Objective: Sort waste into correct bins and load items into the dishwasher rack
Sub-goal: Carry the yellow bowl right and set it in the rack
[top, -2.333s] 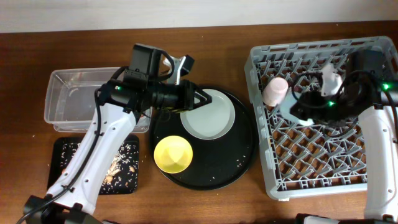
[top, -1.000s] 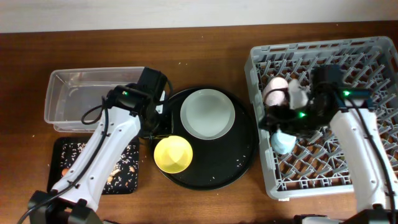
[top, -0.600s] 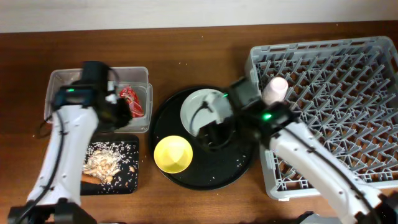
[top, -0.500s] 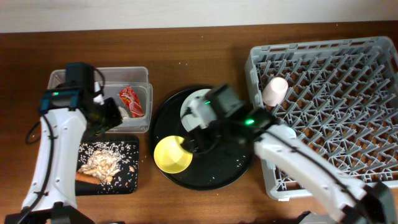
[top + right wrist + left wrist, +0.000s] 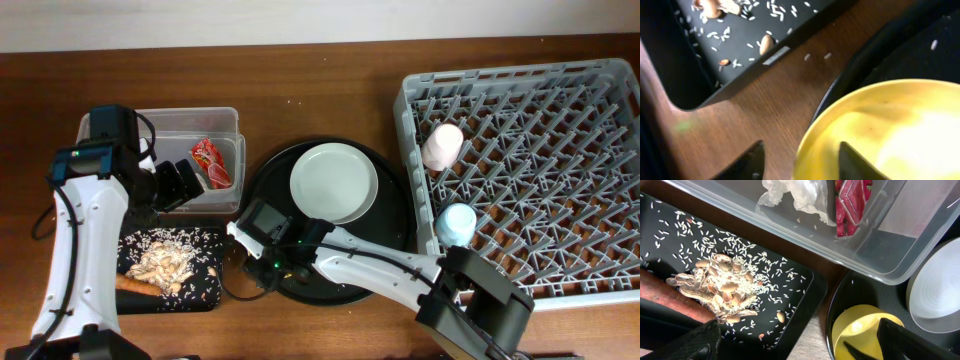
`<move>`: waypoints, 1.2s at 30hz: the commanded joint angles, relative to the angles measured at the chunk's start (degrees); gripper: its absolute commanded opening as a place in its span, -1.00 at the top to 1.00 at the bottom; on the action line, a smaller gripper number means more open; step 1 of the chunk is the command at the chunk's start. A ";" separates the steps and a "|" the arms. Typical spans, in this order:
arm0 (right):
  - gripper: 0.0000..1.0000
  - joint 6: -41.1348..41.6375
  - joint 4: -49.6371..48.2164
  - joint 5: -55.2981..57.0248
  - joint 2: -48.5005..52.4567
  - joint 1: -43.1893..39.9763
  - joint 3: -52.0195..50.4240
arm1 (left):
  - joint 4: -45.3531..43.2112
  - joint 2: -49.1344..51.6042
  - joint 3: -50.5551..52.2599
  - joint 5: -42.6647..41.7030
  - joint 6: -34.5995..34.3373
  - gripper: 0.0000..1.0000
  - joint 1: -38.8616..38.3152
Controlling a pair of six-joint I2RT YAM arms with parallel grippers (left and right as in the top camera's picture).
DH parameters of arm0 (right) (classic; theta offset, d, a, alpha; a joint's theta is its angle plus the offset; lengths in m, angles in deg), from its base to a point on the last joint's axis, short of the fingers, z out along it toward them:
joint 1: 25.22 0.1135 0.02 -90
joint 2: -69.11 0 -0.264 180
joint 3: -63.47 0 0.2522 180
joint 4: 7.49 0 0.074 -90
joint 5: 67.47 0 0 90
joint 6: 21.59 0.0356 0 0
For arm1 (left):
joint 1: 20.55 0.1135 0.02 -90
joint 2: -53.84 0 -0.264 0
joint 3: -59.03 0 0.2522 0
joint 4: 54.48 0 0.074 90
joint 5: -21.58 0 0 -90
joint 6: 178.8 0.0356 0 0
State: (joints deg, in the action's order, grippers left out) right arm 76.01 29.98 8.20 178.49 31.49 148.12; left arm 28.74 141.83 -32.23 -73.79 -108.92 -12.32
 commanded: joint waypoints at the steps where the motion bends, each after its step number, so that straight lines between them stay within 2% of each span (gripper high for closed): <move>1: 0.24 0.24 0.37 1.33 0.13 -0.09 -0.28 | 0.04 -1.22 -0.33 -0.39 0.50 -0.98 -0.02; 6: 0.28 0.24 2.25 1.36 0.13 -0.09 -0.28 | 0.04 -1.22 -0.33 -0.37 0.50 -0.98 -0.02; 9: 0.56 0.24 2.49 1.36 0.13 -0.11 -0.31 | 0.07 -1.22 -0.33 -0.37 0.50 -0.98 0.00; 14: 0.67 0.24 3.72 1.33 0.13 -0.11 -0.28 | 0.04 -1.22 -0.33 -0.37 0.48 -0.98 -0.02; 16: 0.92 0.26 3.78 0.70 -0.13 -0.15 -0.04 | 0.04 -1.22 -0.33 -0.37 0.48 -0.98 -0.02; 19: 0.92 0.44 4.04 -4.57 -3.76 -0.22 2.54 | 0.04 -1.22 -0.33 -0.37 0.48 -0.98 -0.02; 22: 0.92 0.44 6.73 -4.55 -7.98 -0.90 4.81 | 0.04 -1.22 -0.33 -0.39 0.50 -0.98 -0.02; 26: 0.92 1.79 12.83 -7.80 -15.76 -5.88 7.69 | 0.04 -1.22 -0.33 -0.39 0.48 -0.99 -0.02; 29: 0.92 3.39 16.55 -19.10 -24.13 -20.26 8.26 | 0.04 -1.22 -0.33 -0.37 0.48 -0.98 -0.02; 30: 0.92 2.21 17.33 -26.32 -26.29 -29.05 8.26 | 0.04 -1.22 -0.33 -0.39 0.48 -0.98 -0.02; 31: 0.92 0.46 17.46 -30.29 -26.82 -32.65 8.26 | 0.04 -1.22 -0.33 -0.37 0.50 -0.98 -0.02; 33: 0.92 -5.49 17.51 -48.74 -26.47 -51.80 8.24 | 0.04 -1.22 -0.33 -0.39 0.48 -0.98 -0.02; 36: 0.92 -9.79 16.22 -65.53 -21.66 -69.92 8.24 | 0.04 -1.22 -0.33 -0.39 0.48 -0.98 -0.02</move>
State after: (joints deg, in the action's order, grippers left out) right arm 71.26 47.00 -37.35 153.88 -29.66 155.57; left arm 28.74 141.81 -32.23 -73.83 -108.89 -12.38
